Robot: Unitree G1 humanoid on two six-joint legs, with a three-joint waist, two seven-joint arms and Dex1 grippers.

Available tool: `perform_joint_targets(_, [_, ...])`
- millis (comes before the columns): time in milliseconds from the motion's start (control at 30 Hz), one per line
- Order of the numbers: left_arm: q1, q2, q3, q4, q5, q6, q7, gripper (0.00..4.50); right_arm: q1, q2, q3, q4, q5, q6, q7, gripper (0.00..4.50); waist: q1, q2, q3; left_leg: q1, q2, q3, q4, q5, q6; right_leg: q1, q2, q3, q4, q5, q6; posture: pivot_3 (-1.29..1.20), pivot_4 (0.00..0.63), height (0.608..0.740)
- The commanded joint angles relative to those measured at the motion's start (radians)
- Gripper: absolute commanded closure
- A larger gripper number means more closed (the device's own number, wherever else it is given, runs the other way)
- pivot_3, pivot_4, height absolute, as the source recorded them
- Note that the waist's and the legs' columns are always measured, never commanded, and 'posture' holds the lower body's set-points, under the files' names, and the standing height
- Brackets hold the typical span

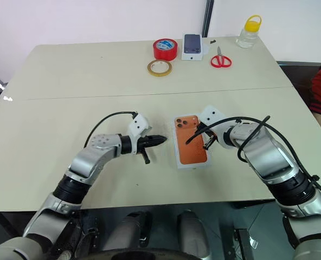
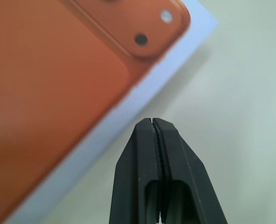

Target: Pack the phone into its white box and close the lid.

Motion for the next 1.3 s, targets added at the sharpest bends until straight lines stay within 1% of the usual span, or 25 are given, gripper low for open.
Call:
perform_joint_targets(33, [-0.027, -0.003, 0.113, 0.007, -0.070, -0.016, 0.006, 4.50, 0.044, -0.071, -0.107, -0.070, 0.020, -0.083, 0.056, 4.47, 0.002, 0.000, 0.000, 0.000, 0.000, 0.000, 0.000, 0.000, 0.000, 0.000, 0.000, 0.000, 0.000, 0.000, 0.000, 0.00, 0.150, 0.740])
perform_joint_targets(167, [-0.073, -0.038, 0.147, 0.024, -0.094, -0.011, 0.019, 4.50, 0.120, -0.094, -0.204, -0.131, 0.084, -0.158, 0.130, 4.47, 0.002, 0.000, 0.000, 0.000, 0.000, 0.000, 0.000, 0.000, 0.000, 0.000, 0.000, 0.000, 0.000, 0.000, 0.000, 0.00, 0.150, 0.740])
perform_joint_targets(267, [-0.126, -0.076, 0.112, 0.046, -0.078, -0.020, 0.015, 4.50, 0.197, -0.104, -0.280, -0.224, 0.177, -0.144, 0.208, 4.47, 0.003, 0.000, 0.000, 0.000, 0.000, 0.000, 0.001, 0.000, 0.000, 0.001, 0.000, 0.000, 0.000, 0.000, 0.000, 0.00, 0.150, 0.740])
perform_joint_targets(300, [-0.147, -0.091, 0.092, 0.063, -0.067, -0.029, 0.009, 4.50, 0.222, -0.104, -0.287, -0.259, 0.202, -0.133, 0.223, 4.47, 0.003, -0.001, 0.000, 0.000, 0.000, 0.000, 0.001, 0.000, 0.000, 0.001, 0.000, 0.000, 0.000, 0.000, 0.000, 0.00, 0.150, 0.740])
perform_joint_targets(400, [-0.196, -0.110, 0.015, 0.132, -0.004, -0.052, -0.002, 4.50, 0.275, -0.095, -0.265, -0.312, 0.218, -0.120, 0.216, 4.47, 0.000, -0.001, 0.000, 0.000, 0.000, 0.000, 0.001, 0.000, 0.001, 0.001, 0.000, 0.000, 0.000, 0.000, 0.000, 0.00, 0.150, 0.740])
perform_joint_targets(600, [-0.242, -0.111, -0.135, 0.268, 0.125, -0.114, -0.043, 4.50, 0.323, -0.096, -0.191, -0.307, 0.161, -0.102, 0.136, 4.47, -0.002, -0.001, 0.000, 0.001, 0.000, 0.000, 0.000, 0.000, 0.001, 0.001, 0.000, 0.000, 0.001, 0.000, 0.000, 0.00, 0.150, 0.740])
perform_joint_targets(700, [-0.246, -0.111, -0.171, 0.294, 0.156, -0.119, -0.065, 4.50, 0.337, -0.104, -0.186, -0.308, 0.155, -0.099, 0.121, 4.47, 0.002, -0.003, -0.002, 0.001, 0.000, 0.000, 0.001, 0.000, 0.001, 0.002, 0.000, 0.000, 0.000, 0.000, 0.001, 0.00, 0.150, 0.740])
perform_joint_targets(800, [-0.237, -0.112, -0.181, 0.300, 0.177, -0.137, -0.073, 4.50, 0.346, -0.111, -0.191, -0.307, 0.154, -0.092, 0.113, 4.47, 0.003, -0.004, -0.003, 0.002, 0.000, 0.000, 0.001, 0.000, 0.001, 0.003, 0.000, 0.000, -0.001, 0.000, 0.001, 0.00, 0.150, 0.740])
perform_joint_targets(900, [-0.242, -0.136, -0.095, 0.307, 0.146, -0.198, -0.021, 4.50, 0.348, -0.109, -0.208, -0.300, 0.139, -0.121, 0.098, 4.47, 0.004, -0.004, -0.003, 0.002, 0.000, 0.000, 0.001, 0.000, 0.001, 0.004, 0.000, 0.000, -0.001, 0.000, 0.001, 0.00, 0.150, 0.740])
perform_joint_targets(967, [-0.255, -0.156, -0.005, 0.305, 0.104, -0.210, 0.041, 4.50, 0.329, -0.068, -0.258, -0.267, 0.128, -0.168, 0.058, 4.47, 0.004, -0.005, -0.002, 0.002, 0.000, 0.000, 0.001, 0.000, 0.001, 0.004, 0.000, 0.000, -0.001, 0.000, 0.001, 0.00, 0.150, 0.740])
perform_joint_targets(1033, [-0.256, -0.144, 0.079, 0.281, 0.065, -0.193, 0.079, 4.50, 0.296, -0.023, -0.294, -0.212, 0.094, -0.230, -0.006, 4.47, -0.003, -0.006, -0.002, 0.001, 0.000, 0.000, 0.001, 0.000, 0.000, 0.003, 0.000, 0.000, -0.001, 0.000, 0.001, 0.00, 0.150, 0.740])
perform_joint_targets(1067, [-0.250, -0.131, 0.105, 0.265, 0.057, -0.192, 0.088, 4.50, 0.282, -0.006, -0.308, -0.185, 0.079, -0.258, -0.032, 4.47, -0.006, -0.006, -0.002, 0.001, 0.000, 0.000, 0.001, 0.000, 0.000, 0.001, 0.000, 0.000, 0.001, 0.000, 0.001, 0.00, 0.150, 0.740])
perform_joint_targets(1133, [-0.204, -0.061, 0.185, 0.204, 0.034, -0.184, 0.097, 4.50, 0.223, 0.049, -0.347, -0.116, 0.089, -0.268, -0.071, 4.47, -0.014, -0.006, -0.002, 0.001, 0.000, 0.001, 0.000, 0.000, 0.000, -0.001, 0.000, 0.002, 0.003, 0.000, 0.001, 0.00, 0.150, 0.740])
perform_joint_targets(1300, [-0.051, 0.084, 0.317, 0.048, -0.008, -0.114, 0.122, 4.50, 0.164, 0.106, -0.434, 0.023, 0.171, -0.323, -0.011, 4.47, -0.006, -0.005, -0.002, 0.002, 0.001, 0.001, 0.000, 0.001, -0.001, -0.001, 0.001, 0.003, 0.003, 0.000, 0.001, 0.00, 0.150, 0.740])
